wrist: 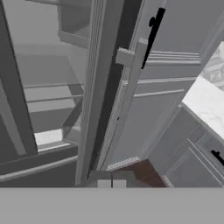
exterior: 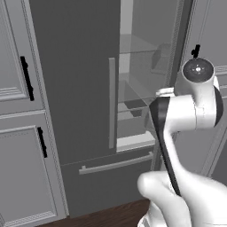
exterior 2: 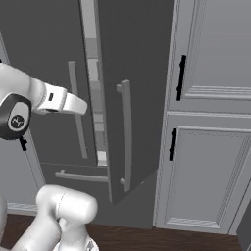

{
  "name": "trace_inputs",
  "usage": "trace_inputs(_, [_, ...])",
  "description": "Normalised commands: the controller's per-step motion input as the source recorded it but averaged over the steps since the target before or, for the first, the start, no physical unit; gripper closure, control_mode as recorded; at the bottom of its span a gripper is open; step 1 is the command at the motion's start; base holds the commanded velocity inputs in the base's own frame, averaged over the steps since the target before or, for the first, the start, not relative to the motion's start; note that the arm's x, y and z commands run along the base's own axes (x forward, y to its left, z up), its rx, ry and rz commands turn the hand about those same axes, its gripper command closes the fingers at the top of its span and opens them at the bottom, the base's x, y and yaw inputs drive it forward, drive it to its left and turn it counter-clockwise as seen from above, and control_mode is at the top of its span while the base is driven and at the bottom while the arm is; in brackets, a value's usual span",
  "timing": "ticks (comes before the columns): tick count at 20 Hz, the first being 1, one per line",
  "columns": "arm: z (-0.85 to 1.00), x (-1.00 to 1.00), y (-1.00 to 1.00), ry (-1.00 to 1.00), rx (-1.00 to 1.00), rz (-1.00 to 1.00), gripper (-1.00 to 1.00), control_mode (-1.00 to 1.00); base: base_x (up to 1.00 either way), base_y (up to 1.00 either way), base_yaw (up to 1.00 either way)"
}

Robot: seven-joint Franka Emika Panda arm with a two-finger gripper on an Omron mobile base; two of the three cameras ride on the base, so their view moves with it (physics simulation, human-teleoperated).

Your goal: Grab a lemon wedge from the fridge and one ice cube from the ice bowl, and put them in the glass of lemonade.

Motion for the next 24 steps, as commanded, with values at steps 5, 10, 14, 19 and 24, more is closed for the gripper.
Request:
trace_inputs(5, [-0.18,0.09,0.92,0.12,-0.31,-0.01,-1.00,-1.00,0.00,0.00,0.00])
trace_inputs(10, [-0.08,0.45,0.35,0.18,-0.31,-0.03,-1.00,-1.00,0.00,0.00,0.00])
trace_inputs(14, [0.00,1.00,-0.14,0.21,-0.39,0.00,-1.00,-1.00,0.00,0.00,0.00])
trace_inputs(19, [-0.32,0.57,-0.16,0.14,-0.13,0.00,-1.00,-1.00,0.00,0.00,0.00])
trace_inputs(24, [-0.63,0.43,-0.03,0.07,0.00,0.00,-1.00,-1.00,0.00,0.00,0.00])
